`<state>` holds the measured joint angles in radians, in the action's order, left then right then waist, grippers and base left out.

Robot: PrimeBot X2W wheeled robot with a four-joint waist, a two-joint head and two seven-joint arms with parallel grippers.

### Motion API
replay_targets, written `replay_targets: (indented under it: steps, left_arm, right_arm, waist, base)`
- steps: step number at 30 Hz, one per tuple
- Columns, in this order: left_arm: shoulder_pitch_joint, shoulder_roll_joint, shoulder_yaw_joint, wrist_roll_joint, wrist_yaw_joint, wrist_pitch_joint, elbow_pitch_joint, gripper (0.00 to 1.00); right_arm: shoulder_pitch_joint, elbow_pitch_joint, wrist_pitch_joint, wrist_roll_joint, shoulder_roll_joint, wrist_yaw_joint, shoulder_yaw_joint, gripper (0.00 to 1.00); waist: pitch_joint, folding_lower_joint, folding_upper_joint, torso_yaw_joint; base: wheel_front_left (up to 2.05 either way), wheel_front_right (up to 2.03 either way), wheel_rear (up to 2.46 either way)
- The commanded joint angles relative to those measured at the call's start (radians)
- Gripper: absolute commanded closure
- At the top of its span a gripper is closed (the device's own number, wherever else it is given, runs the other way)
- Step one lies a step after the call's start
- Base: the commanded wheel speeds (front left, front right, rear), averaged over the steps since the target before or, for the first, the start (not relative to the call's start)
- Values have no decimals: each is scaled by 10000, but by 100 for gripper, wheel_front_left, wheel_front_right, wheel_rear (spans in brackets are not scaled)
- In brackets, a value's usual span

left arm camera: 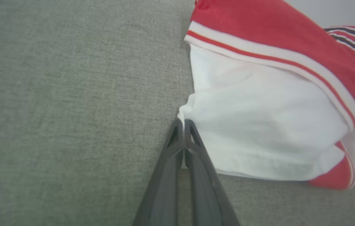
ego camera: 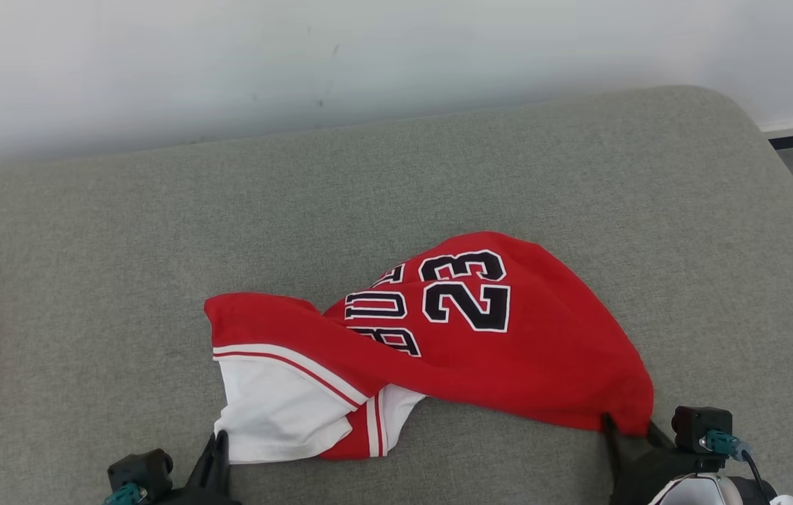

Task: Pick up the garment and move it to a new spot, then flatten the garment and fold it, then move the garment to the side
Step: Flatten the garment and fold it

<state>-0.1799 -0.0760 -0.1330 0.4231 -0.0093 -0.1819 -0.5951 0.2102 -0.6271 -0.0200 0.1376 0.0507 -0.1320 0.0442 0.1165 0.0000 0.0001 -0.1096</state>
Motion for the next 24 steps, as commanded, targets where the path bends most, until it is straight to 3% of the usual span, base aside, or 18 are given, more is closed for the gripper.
replay_targets:
  steps: [1,10,15,20,24]
  left_arm:
    - [202,-79,3,41,38,73,-51,100]
    - [410,18,110,414,-88,-283,477,100]
    - [221,55,402,921,-348,-461,1605,100]
    - [-826,91,688,2066,-664,537,3146,100]
    - [-2167,34,1130,3318,-759,1719,3737,100]
  right_arm:
    - [35,-85,76,-14,-5,26,-42,100]
    - [-461,616,382,348,-1,25,-109,100]
    - [-604,2194,22,1206,26,25,-242,100]
    - [120,4512,-1076,2561,606,25,-485,100]
    - [1225,5259,-1886,3149,1015,25,-681,100]
  waist:
    - [-44,0,-1,11]
    - [-596,0,-1,37]
    - [-933,0,-1,22]
    - [-1132,0,-1,50]
    - [-1052,0,-1,-24]
  base:
    - [0,0,0]
    - [0,0,0]
    - [0,0,0]
    - [0,0,0]
    - [0,0,0]
